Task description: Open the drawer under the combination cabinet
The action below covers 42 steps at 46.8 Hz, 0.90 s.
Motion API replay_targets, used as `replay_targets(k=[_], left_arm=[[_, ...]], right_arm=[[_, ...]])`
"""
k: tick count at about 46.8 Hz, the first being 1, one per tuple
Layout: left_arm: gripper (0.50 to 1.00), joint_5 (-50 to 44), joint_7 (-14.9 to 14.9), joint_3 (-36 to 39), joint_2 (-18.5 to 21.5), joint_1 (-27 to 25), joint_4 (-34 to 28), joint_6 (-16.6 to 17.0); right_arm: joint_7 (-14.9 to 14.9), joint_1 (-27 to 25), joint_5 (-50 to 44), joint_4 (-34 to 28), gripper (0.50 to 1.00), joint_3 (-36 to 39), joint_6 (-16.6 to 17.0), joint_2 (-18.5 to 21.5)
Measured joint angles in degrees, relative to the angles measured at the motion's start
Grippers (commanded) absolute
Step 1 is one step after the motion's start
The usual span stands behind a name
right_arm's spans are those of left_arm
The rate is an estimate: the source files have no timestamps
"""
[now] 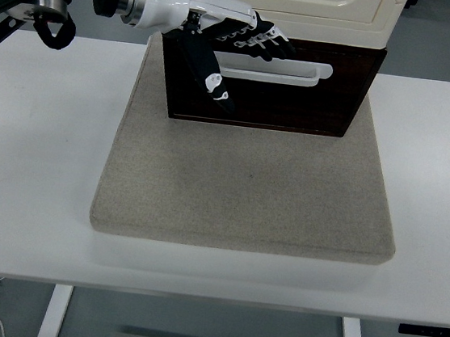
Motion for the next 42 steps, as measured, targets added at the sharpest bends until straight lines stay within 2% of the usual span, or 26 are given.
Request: replay_targets(k=[27,42], left_arm=[[1.0,0.17,9.65,2.11,-3.76,-1.29,0.03,0.0],[1.0,0.2,11.2,2.21,-5.4,-3.87,1.27,0.0]], right_arm=[[0.04,0.0,0.0,0.0,0.928,-0.01,0.0,0.0],[0.1,0.01,0.0,0.0,0.928,-0.01,0.0,0.0]])
